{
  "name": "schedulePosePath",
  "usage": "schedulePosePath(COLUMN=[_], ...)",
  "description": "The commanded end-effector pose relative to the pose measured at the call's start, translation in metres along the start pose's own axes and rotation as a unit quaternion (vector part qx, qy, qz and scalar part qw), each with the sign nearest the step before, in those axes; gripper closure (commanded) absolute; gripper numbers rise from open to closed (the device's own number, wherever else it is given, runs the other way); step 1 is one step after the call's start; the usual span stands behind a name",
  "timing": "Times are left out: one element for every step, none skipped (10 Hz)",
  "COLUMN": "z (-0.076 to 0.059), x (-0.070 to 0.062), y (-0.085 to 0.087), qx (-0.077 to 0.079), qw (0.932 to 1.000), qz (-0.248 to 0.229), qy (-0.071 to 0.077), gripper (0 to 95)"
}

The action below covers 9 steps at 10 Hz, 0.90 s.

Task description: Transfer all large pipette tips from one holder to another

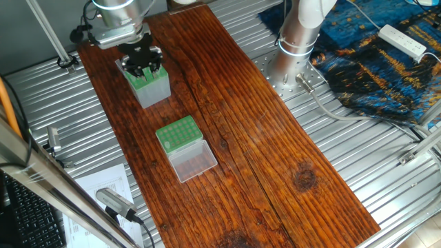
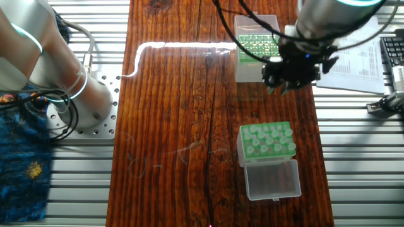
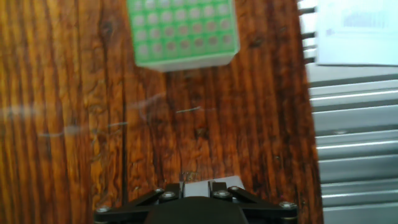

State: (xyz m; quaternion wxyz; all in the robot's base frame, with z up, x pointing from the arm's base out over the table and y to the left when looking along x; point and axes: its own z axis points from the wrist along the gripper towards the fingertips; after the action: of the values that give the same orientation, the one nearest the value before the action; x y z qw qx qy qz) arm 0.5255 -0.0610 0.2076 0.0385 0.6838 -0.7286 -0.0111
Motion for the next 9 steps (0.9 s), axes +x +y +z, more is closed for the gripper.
schedulePosePath(z=[0.008,0.013,0.018,0.02,0.022,0.025,0.025,0.026,0.026], x=[0.007,0.011,0.015,0.017,0.019,0.023,0.026,0.03,0.035], y=[0.002,0.001,0.002,0.006,0.01,0.012,0.014,0.016,0.021], qx=[-0.003,-0.01,-0.015,-0.017,-0.018,-0.02,-0.022,-0.022,-0.022], qw=[0.9995,0.9986,0.9977,0.9973,0.997,0.997,0.997,0.9971,0.9971], qz=[-0.033,-0.052,-0.066,-0.071,-0.074,-0.074,-0.073,-0.072,-0.072], qy=[0.002,0.002,0.002,0.008,0.013,0.012,0.011,0.012,0.01], gripper=[76.0,76.0,76.0,76.0,76.0,76.0,76.0,76.0,76.0])
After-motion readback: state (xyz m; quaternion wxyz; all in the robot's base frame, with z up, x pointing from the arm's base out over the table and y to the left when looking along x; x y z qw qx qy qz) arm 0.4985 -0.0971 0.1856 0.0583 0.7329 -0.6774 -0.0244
